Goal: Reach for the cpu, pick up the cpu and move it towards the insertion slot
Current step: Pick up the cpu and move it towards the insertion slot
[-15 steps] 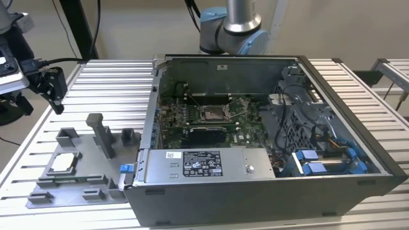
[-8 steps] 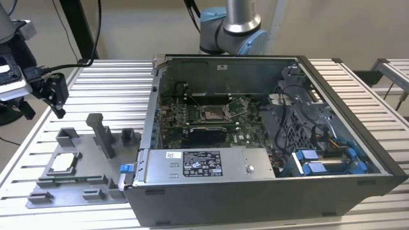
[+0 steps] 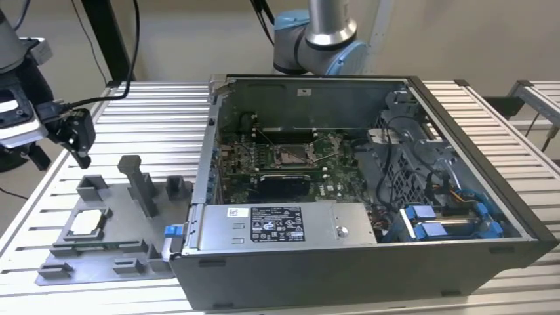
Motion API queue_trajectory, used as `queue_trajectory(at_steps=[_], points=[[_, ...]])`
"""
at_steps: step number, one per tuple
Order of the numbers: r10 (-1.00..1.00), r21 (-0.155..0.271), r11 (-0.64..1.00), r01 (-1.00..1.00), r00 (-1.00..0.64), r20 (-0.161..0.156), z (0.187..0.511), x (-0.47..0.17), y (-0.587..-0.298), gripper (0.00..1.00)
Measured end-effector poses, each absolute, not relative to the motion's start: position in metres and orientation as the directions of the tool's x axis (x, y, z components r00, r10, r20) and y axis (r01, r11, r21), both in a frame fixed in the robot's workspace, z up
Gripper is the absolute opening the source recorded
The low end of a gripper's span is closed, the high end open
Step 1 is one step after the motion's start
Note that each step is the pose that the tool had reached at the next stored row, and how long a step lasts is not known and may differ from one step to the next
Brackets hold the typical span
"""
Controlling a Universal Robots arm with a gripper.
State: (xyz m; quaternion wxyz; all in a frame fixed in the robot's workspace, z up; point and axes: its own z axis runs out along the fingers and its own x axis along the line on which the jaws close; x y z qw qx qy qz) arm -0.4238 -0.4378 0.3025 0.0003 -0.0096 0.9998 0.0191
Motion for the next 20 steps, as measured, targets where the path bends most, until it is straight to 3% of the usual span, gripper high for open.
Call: queue_trajectory(at_steps=[20], points=[[-0.019,0.038,0.999,-0.019,-1.0,-0.006,0.276,-0.428,-0.438,1.0]])
